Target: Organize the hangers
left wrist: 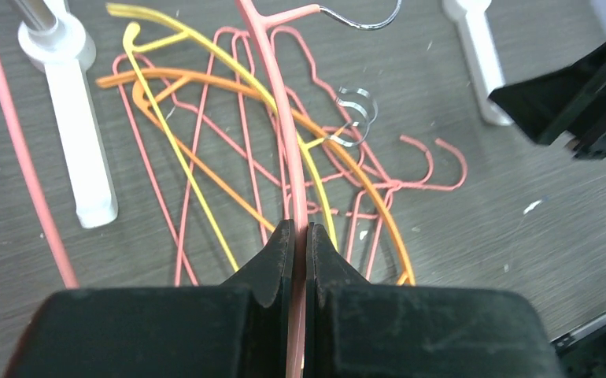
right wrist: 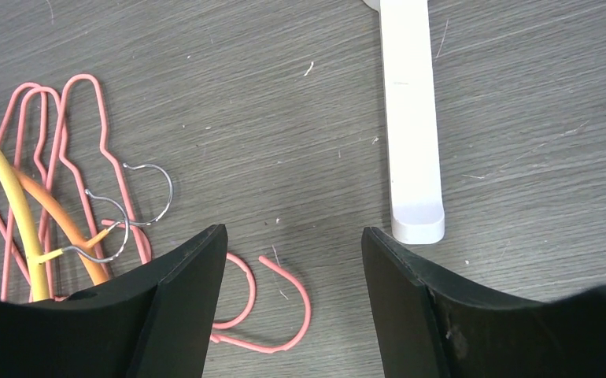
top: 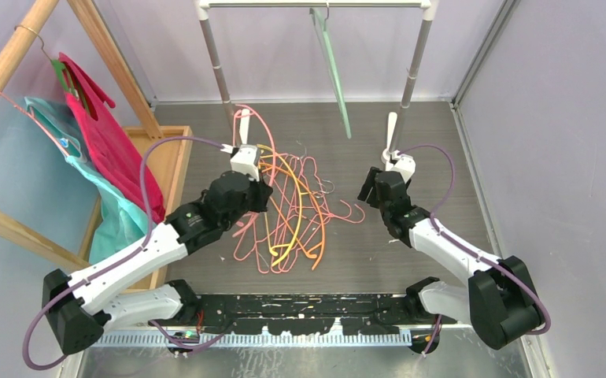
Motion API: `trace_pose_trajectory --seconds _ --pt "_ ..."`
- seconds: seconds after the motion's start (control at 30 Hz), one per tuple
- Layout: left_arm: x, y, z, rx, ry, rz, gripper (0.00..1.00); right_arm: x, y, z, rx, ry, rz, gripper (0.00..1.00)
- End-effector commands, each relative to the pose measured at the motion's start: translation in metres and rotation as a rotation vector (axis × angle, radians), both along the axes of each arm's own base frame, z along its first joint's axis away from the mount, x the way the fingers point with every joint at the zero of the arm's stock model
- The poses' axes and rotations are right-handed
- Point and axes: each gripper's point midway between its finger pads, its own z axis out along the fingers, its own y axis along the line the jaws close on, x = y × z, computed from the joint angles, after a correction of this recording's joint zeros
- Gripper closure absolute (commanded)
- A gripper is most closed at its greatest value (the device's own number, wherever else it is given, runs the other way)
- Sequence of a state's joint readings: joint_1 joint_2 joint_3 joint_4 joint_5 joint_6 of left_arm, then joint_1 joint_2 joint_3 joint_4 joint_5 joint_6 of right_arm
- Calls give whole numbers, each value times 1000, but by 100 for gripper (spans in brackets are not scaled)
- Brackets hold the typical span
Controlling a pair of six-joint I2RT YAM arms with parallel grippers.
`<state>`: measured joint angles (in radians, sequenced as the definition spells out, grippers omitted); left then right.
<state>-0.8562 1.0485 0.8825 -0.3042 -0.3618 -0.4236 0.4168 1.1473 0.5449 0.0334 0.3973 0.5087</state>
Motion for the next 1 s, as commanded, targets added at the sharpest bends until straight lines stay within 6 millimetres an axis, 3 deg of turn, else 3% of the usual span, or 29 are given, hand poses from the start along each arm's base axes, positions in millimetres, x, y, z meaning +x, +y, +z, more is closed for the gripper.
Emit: trace_pose_trajectory --seconds 0.0,0.33,0.57,0.77,0.97 --pt "13 -6 87 -255 -195 19 100 9 -1 16 28 -61 -35 31" --pt "10 9 169 -440 -382 42 100 10 0 14 32 -52 -33 32" --pt "9 21 202 -511 -472 77 100 11 1 13 30 -50 -32 32" --pt "13 10 239 -613 -513 29 100 12 1 14 30 -50 -32 32" --pt "28 -1 260 -706 -515 4 100 13 -3 25 14 -68 -45 32"
